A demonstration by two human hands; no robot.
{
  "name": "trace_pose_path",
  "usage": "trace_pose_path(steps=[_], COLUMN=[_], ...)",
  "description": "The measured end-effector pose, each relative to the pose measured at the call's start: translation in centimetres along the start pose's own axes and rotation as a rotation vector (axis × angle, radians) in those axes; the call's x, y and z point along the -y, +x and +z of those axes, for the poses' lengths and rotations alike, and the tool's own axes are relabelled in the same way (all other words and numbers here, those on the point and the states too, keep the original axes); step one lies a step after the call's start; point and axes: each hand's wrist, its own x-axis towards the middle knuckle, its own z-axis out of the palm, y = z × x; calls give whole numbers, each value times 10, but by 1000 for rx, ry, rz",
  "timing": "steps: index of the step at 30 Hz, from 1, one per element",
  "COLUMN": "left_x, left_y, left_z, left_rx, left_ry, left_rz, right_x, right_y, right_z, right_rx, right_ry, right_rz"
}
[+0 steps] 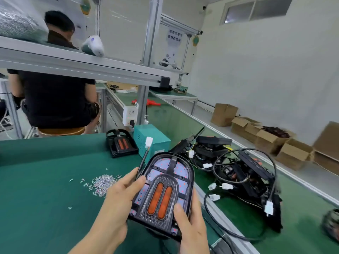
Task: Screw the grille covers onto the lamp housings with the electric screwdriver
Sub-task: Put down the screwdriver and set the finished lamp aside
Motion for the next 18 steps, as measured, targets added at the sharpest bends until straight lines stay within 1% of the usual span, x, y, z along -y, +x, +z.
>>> trace_pose_path(steps=[8,18], left_x=[14,16], left_y=[15,44], left_z=[42,96], left_rx=[61,115], left_ry=[10,21], left_rz=[-32,-35], right_x=[16,54], right_y=[3,30], right_z=[-33,-62], right_rx=[-99,-170], right_ry=[-21,-125], right_rz=[-65,-179])
